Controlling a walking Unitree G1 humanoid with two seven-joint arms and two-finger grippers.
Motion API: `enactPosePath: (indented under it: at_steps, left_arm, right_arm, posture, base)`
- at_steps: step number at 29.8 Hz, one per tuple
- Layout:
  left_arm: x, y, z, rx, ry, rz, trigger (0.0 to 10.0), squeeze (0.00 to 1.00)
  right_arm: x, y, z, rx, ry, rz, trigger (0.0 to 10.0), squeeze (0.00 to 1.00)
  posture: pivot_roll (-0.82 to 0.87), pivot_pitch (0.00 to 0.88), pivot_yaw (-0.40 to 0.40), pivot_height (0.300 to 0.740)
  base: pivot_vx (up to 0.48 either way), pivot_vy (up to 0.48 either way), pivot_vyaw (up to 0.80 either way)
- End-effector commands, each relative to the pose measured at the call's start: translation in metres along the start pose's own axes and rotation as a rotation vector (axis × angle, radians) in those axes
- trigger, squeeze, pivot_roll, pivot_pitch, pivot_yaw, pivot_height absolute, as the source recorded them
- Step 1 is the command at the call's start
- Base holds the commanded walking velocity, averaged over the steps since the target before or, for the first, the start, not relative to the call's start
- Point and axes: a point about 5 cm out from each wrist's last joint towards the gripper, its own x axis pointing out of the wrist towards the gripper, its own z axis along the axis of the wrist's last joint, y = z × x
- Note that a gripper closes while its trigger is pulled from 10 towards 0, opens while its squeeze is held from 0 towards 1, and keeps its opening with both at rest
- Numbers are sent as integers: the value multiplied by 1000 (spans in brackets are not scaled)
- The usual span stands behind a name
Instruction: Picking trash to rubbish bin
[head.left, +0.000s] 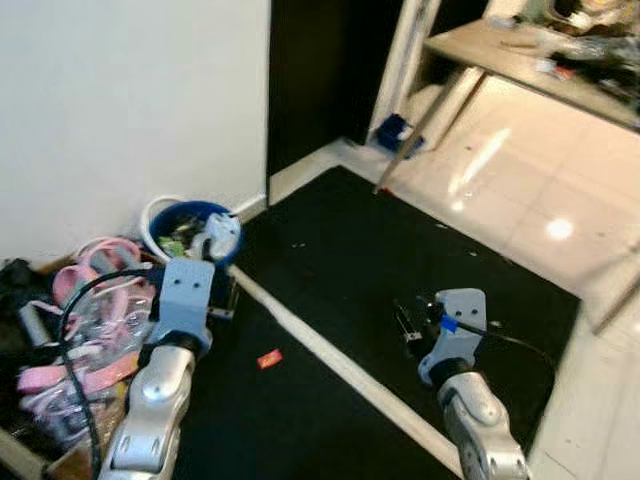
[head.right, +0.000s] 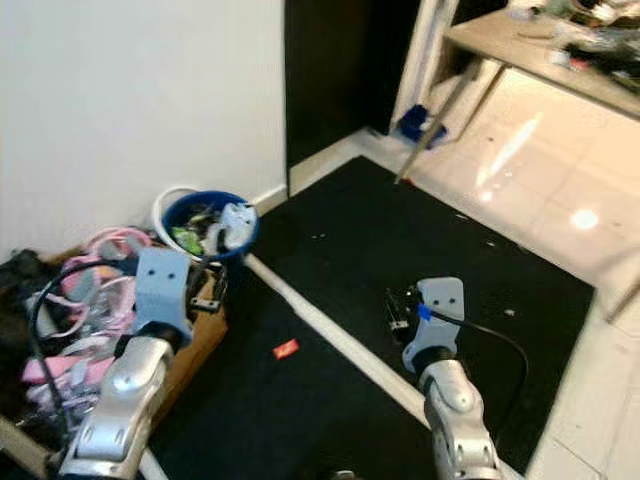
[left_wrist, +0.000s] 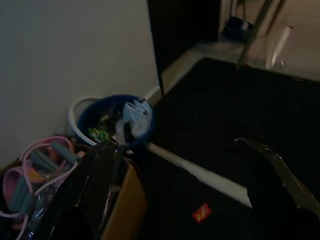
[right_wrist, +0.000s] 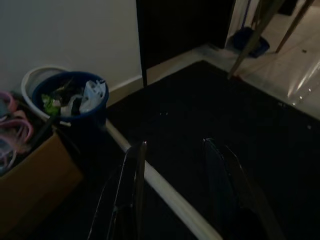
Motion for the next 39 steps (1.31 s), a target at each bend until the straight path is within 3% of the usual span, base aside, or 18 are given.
enactPosePath:
  at_steps: [1,7,14,29,39]
  left_arm:
    - [-1,2,0,7,3,0,10000,0]
    - [-4,4,-2,22,16,-17,10000,0]
    - [3,11,-1,3,1,20,10000,0]
    - [3,3,-2,1,10,-3,10000,0]
    - [-1,6,-5,0,24,18,10000,0]
  right_arm:
    - [-4,-2,-5,3,29,-6,10000,0]
    - [-12,-8,-11,4,46,-31,10000,0]
    - [-18,-8,-9,16,42,-46,10000,0]
    - [-10,-11,-7,4,39,-34,10000,0]
    - [-9,-1,-14,28,60,-17,10000,0]
  posture:
    - [-6,156,-26,740]
    - [-8,163,-11,740]
    - [-16,132,-22,740]
    - [-5,121,-33,740]
    - [24,113,-46,740]
  base:
    - [0,0,-563]
    - [0,0,-563]
    - [0,0,-561]
    - [0,0,-565]
    - [0,0,-562]
